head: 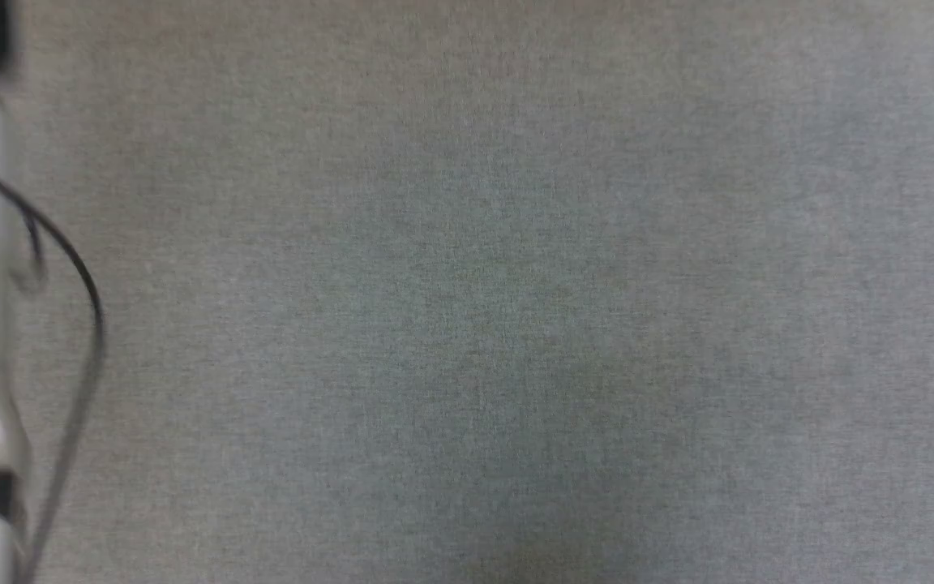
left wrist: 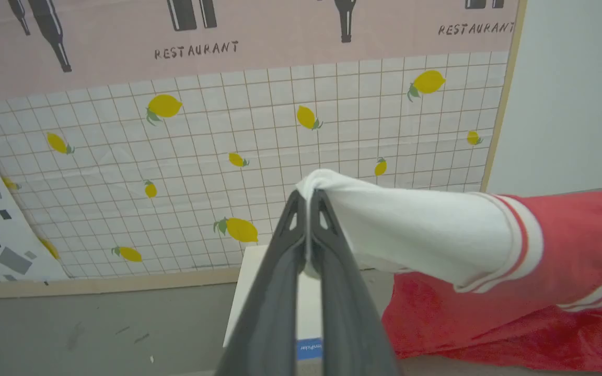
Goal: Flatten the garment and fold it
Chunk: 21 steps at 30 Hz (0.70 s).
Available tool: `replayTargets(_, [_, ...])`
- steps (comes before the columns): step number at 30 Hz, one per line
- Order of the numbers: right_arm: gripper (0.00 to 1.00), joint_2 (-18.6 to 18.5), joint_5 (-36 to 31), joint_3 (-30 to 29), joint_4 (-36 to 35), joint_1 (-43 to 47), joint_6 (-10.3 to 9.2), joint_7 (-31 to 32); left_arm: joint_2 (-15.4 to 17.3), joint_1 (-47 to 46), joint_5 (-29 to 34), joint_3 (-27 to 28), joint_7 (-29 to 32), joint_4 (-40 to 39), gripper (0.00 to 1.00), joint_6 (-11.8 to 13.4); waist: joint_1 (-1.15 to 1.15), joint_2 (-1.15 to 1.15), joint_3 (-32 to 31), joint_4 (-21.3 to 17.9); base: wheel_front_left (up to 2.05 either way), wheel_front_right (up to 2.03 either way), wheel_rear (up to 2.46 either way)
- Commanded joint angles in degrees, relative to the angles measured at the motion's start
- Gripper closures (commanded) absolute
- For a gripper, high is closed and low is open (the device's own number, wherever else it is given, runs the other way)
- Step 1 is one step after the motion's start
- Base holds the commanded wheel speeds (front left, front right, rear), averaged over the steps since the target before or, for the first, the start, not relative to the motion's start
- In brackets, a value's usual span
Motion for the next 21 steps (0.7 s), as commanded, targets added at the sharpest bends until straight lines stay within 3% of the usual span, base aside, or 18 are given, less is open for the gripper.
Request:
replayTargets(1, [1.00,-0.61,1.05,0.44,0.23,2.78,-0.10,-0.74,0.17,3.48,-0.21,-0.13,-0.99,0.31,1.00,-0.25,-0.02,0.00,-4.52,1.14,0.00,0.00,0.00])
replayTargets(9, [1.00,-3.48,6.78,4.74,-0.43,23.90,-0.10,1.13,1.43,28.28,-2.51,-1.25,0.13,-0.81,1.00,0.04,-0.02,0.00,-16.00,2.46,0.00,0.00,0.00])
replayTargets(14, [1.00,-6.44,11.16,4.67,-2.47,37.92,-0.10,9.09,5.93,43.18,-3.36,-2.52,4.36,-3.76,1.00,-0.75,-0.02,0.00,-24.10,2.76,0.00,0.00,0.00])
replayTargets(21, [1.00,-9.52,15.02,3.06,-8.65,51.63,-0.10,19.88,9.81,57.15,-7.33,-2.87,13.60,-10.68,1.00,-1.35,-0.02,0.00,-30.74,2.87,0.00,0.00,0.00])
